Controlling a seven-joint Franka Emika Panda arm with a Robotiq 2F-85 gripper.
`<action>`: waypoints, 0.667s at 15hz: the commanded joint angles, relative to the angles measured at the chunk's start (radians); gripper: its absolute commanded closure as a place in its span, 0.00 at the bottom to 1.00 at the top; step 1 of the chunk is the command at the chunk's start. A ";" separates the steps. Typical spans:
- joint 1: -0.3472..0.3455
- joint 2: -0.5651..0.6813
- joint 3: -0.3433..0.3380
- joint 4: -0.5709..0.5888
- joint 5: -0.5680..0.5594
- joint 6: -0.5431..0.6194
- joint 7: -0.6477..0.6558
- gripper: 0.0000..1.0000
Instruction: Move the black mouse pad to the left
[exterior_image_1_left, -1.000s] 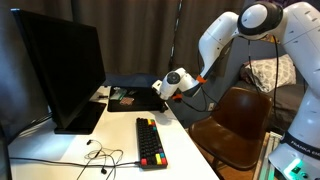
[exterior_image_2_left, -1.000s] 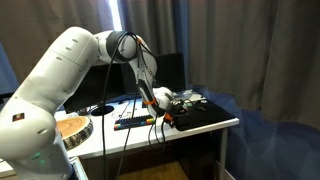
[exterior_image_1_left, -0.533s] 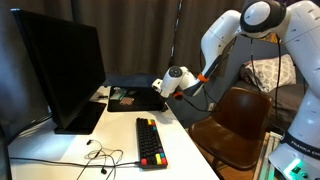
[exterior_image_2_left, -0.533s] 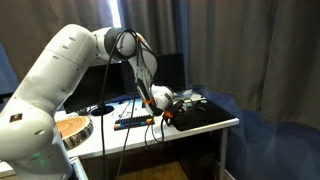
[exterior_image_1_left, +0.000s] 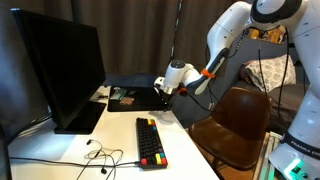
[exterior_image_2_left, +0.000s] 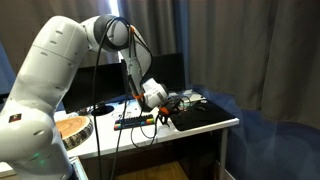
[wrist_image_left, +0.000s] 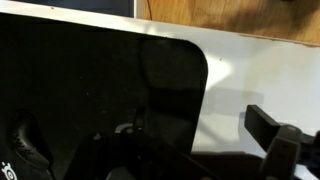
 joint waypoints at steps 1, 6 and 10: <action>-0.014 -0.017 0.004 -0.012 0.003 0.014 -0.028 0.00; -0.003 0.020 -0.014 0.035 -0.030 0.018 -0.008 0.04; 0.004 0.050 -0.027 0.080 -0.047 0.017 0.005 0.15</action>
